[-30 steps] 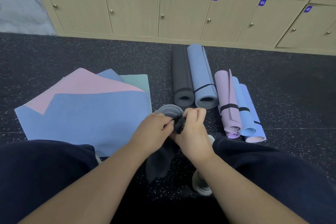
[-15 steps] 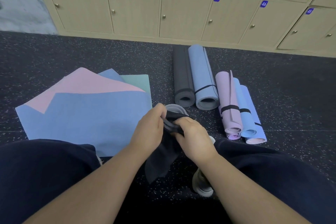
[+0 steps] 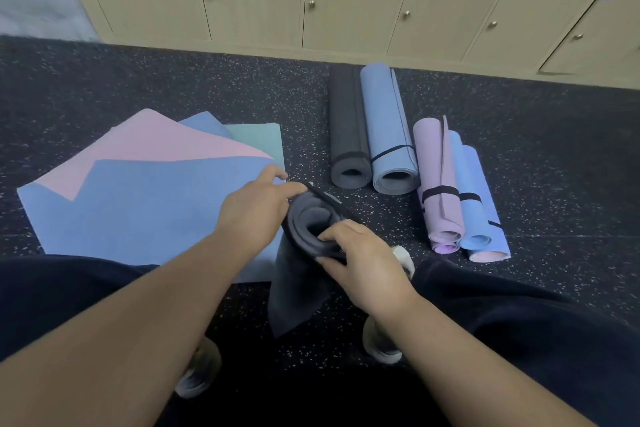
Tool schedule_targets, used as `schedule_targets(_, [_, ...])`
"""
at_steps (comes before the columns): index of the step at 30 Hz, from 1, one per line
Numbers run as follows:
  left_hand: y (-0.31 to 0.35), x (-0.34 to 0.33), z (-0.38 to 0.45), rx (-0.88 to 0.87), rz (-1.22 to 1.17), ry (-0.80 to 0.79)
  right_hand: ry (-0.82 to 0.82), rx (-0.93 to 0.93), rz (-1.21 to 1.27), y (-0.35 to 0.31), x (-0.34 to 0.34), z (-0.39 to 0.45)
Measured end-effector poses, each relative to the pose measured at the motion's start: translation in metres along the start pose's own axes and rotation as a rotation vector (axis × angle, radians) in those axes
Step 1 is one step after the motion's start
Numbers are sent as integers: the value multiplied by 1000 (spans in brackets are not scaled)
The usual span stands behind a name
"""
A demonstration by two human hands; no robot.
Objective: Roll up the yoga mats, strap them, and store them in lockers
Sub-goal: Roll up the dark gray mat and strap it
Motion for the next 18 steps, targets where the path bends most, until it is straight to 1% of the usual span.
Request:
schedule_targets(5, [3, -8, 22, -23, -78, -96, 3, 71, 19, 8, -2, -1])
schedule_targets(7, [-1, -17, 25, -35, -47, -146, 19, 92, 34, 11, -2, -4])
schedule_targets(9, [-17, -29, 23, 12, -3, -225, 18, 112, 49, 12, -4, -6])
schedule_targets(12, [-37, -48, 8, 104, 0, -361, 3, 116, 57, 12, -5, -9])
schedule_targets(14, [-34, -53, 0, 71, 9, -344, 25, 54, 71, 17, -2, -9])
schedule_targets(18, [-20, -39, -12, -33, 98, -209, 57, -48, 68, 23, 7, -6])
Point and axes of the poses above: each hand's wrist, its own z-axis towards the middle knuckle, its own x-axis out of the back of the hand, y = z × x, the point moved 2 cm from there along z, towards the middle knuckle, and after that the axes turned 7 degrees about x, right-handed, at the moved point
